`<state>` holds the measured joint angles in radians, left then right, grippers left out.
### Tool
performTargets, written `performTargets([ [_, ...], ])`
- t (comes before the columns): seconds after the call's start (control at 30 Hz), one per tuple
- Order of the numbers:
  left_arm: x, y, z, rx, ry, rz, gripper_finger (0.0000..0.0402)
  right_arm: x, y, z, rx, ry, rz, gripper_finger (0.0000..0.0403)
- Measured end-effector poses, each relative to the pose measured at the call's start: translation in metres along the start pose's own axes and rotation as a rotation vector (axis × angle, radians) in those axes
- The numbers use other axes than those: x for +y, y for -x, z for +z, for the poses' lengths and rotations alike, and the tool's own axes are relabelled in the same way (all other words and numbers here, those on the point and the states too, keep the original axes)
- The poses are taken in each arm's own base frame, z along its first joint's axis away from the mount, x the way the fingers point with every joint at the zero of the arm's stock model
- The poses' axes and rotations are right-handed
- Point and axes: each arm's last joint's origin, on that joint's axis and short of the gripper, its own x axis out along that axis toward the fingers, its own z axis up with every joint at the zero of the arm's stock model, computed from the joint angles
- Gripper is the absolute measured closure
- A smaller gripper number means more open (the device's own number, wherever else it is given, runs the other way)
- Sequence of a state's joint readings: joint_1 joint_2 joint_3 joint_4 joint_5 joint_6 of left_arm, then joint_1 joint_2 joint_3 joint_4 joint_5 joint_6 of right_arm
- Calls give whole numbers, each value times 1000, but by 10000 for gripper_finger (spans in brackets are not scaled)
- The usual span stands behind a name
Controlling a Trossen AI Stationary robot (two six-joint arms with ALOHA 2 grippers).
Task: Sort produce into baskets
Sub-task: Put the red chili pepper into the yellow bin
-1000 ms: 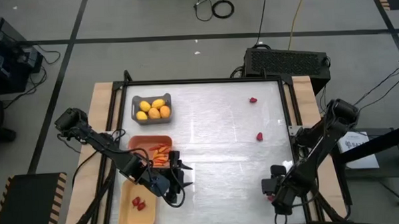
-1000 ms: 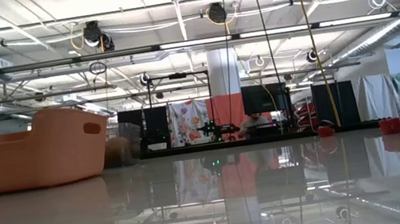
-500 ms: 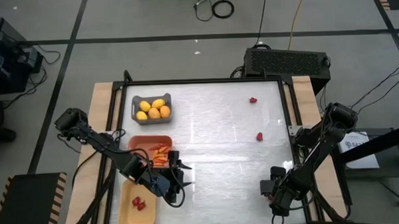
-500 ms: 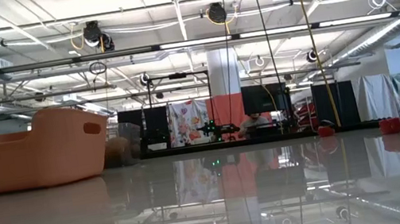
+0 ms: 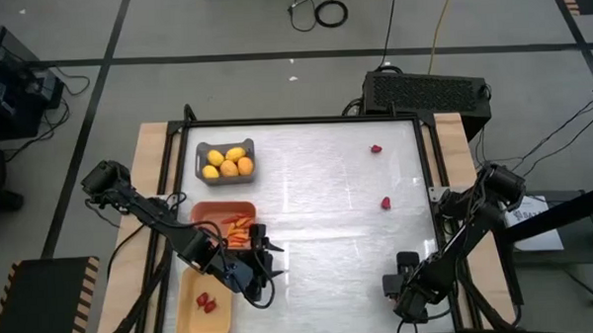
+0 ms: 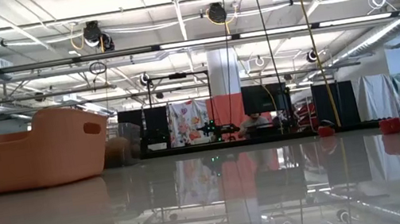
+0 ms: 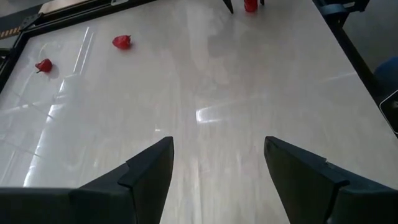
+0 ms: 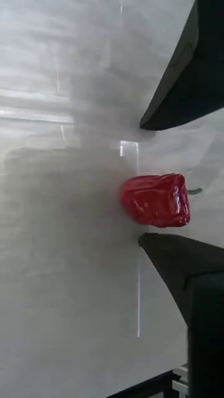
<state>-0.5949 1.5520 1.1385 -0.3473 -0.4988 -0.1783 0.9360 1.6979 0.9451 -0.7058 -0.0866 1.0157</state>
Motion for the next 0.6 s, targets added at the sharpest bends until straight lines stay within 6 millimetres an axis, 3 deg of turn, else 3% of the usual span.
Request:
performTargets([
  [0.23, 4, 5, -4, 56, -29, 10, 144, -1, 1, -1, 16, -10, 8, 223],
  [0.43, 26, 40, 2, 98, 29, 40, 144, -2, 4, 0, 23, -19, 25, 304],
  [0.6, 49, 77, 3, 71, 98, 58, 144, -4, 14, 4, -3, -48, 65, 338],
])
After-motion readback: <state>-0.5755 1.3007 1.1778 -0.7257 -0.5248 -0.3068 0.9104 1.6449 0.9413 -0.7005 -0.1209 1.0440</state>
